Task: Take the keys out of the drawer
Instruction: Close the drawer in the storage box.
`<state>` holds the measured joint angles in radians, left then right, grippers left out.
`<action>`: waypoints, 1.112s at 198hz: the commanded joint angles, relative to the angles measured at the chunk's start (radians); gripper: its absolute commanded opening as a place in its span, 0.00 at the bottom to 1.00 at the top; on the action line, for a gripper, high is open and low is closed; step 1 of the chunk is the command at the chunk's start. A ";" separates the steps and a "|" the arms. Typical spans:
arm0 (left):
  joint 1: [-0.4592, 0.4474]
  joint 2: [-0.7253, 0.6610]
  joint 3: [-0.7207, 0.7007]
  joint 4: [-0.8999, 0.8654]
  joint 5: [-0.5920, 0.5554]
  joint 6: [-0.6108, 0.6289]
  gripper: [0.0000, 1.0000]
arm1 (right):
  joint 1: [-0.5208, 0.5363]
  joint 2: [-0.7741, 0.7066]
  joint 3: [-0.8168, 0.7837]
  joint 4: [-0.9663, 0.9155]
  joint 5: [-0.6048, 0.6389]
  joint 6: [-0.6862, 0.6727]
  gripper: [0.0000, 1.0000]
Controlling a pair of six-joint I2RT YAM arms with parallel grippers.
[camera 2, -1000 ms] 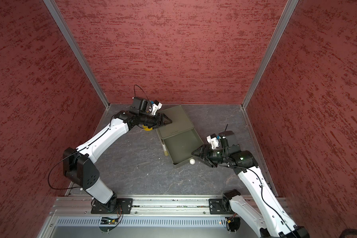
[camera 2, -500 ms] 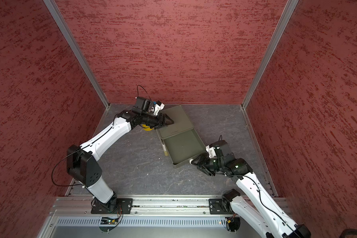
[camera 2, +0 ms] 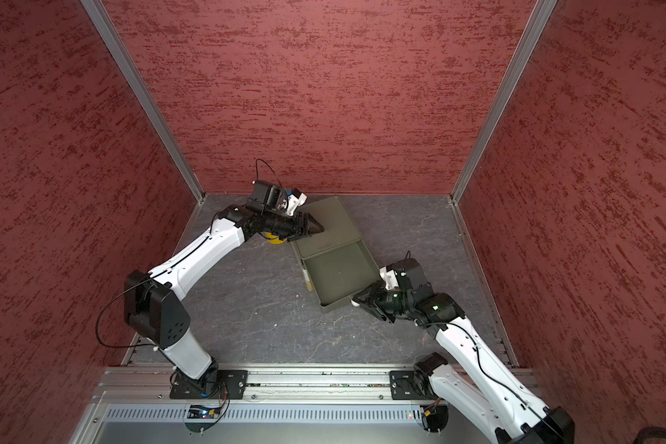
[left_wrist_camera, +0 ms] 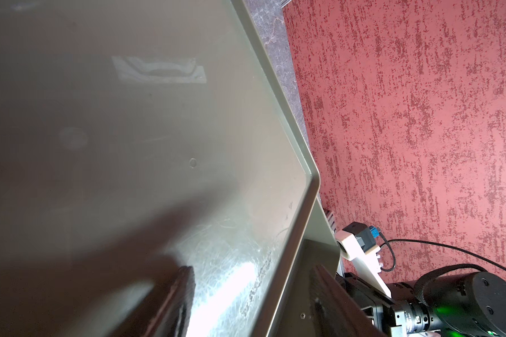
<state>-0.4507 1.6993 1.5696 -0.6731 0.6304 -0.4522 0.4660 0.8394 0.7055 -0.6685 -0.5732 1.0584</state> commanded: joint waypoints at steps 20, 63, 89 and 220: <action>0.000 0.025 0.023 -0.036 0.003 0.032 0.65 | 0.007 -0.006 -0.042 0.157 0.083 0.037 0.29; 0.007 0.035 0.025 -0.045 0.006 0.040 0.66 | 0.015 -0.048 -0.107 0.272 0.092 0.081 0.30; 0.010 0.040 0.027 -0.047 0.011 0.044 0.65 | 0.029 -0.085 -0.162 0.343 0.116 0.101 0.35; 0.024 0.042 0.017 -0.063 0.019 0.057 0.66 | 0.052 -0.073 -0.251 0.488 0.169 0.153 0.28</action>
<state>-0.4351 1.7206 1.5917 -0.6918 0.6575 -0.4133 0.5228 0.7280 0.4736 -0.2363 -0.5285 1.1934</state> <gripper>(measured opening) 0.656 0.309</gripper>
